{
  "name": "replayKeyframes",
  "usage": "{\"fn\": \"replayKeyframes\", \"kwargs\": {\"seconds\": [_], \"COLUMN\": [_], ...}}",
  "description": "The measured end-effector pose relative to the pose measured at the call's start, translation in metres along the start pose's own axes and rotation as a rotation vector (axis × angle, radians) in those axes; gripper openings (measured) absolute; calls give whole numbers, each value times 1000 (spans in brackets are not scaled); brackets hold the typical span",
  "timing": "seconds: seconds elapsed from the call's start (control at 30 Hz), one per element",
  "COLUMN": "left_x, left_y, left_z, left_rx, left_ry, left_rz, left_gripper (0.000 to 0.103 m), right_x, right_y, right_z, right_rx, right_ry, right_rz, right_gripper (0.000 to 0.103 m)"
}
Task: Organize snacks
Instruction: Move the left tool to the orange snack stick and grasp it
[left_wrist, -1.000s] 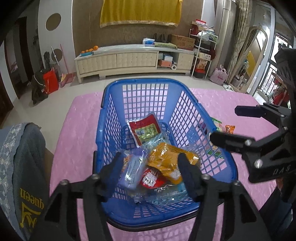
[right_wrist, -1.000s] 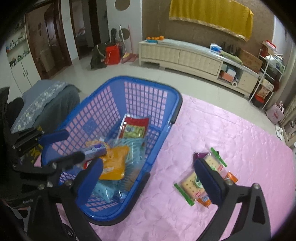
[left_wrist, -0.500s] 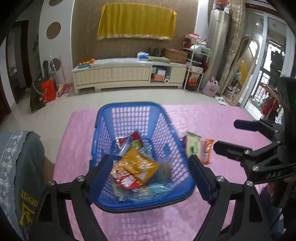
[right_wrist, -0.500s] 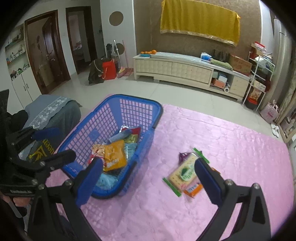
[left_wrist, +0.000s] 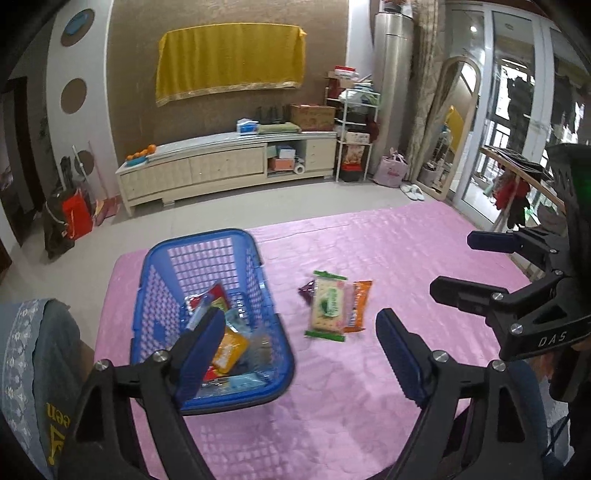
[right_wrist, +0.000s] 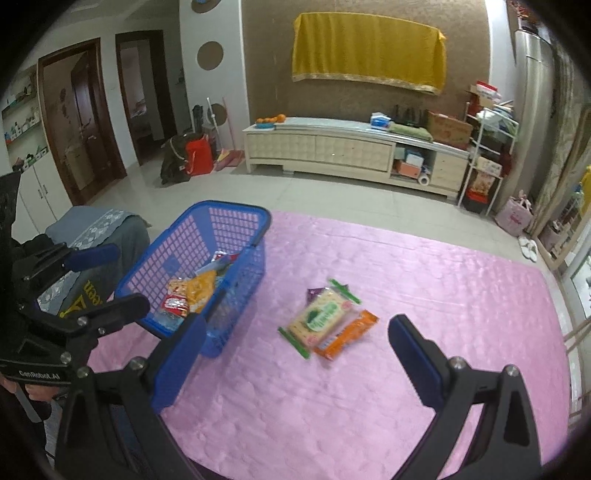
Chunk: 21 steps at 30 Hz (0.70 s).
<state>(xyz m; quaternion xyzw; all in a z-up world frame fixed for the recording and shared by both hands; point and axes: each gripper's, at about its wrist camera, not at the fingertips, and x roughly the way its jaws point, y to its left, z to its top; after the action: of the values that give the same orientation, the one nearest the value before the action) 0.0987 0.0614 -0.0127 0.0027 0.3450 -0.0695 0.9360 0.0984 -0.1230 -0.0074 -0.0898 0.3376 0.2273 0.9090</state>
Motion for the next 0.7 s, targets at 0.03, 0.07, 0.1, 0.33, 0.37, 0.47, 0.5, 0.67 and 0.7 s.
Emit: {"fn": "replayKeyframes", "kwargs": {"seconds": [0.03, 0.07, 0.1, 0.33, 0.37, 0.47, 0.5, 0.67, 0.7], "left_x": [1, 2, 4, 22, 25, 36, 40, 64, 69], "left_y": [-5, -10, -16, -46, -50, -61, -65, -77, -80], "left_z": [1, 1, 2, 5, 5, 7, 8, 8, 10], "left_rx": [7, 13, 22, 58, 62, 77, 82, 100, 100], "left_ry": [1, 3, 5, 29, 34, 48, 54, 84, 88], "left_rz": [-3, -5, -9, -29, -31, -40, -43, -47, -46], "left_gripper": [82, 82, 82, 82, 82, 82, 82, 82, 82], "right_x": [-4, -6, -9, -16, -15, -14, -13, -1, 1], "right_y": [-5, -8, -13, -40, -44, -58, -62, -86, -90], "right_z": [-2, -4, -6, -15, -17, -24, -26, -34, -36], "right_rx": [7, 10, 15, 39, 43, 51, 54, 75, 79], "right_ry": [-1, -1, -2, 5, 8, 12, 15, 41, 43], "right_rz": [-4, -8, -12, -34, -39, -53, -57, -71, -73], "right_gripper": [101, 101, 101, 101, 101, 101, 101, 101, 101]}}
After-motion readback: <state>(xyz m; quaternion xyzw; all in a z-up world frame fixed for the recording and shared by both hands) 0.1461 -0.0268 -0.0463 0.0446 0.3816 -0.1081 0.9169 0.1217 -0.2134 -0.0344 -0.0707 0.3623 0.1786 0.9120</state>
